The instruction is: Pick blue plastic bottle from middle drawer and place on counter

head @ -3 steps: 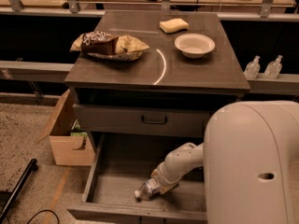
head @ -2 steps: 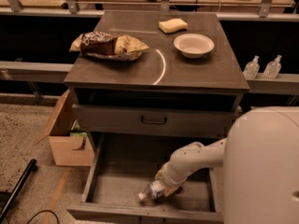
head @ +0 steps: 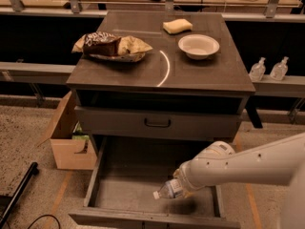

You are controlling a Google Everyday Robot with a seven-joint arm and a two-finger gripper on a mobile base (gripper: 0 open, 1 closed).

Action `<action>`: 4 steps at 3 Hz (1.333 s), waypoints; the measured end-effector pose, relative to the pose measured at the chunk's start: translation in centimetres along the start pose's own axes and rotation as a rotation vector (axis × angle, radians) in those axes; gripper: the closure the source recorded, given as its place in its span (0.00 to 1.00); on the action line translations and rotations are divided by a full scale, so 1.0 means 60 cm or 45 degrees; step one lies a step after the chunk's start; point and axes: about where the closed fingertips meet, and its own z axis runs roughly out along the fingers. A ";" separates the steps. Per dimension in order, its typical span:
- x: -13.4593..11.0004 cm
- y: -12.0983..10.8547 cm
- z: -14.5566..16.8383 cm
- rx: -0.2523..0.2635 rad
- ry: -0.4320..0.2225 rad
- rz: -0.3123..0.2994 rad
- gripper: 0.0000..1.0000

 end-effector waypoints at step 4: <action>0.028 -0.044 -0.455 0.495 0.147 0.372 1.00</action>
Offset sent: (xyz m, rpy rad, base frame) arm -0.0602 -0.0654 0.2492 0.0539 -0.2802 -0.3930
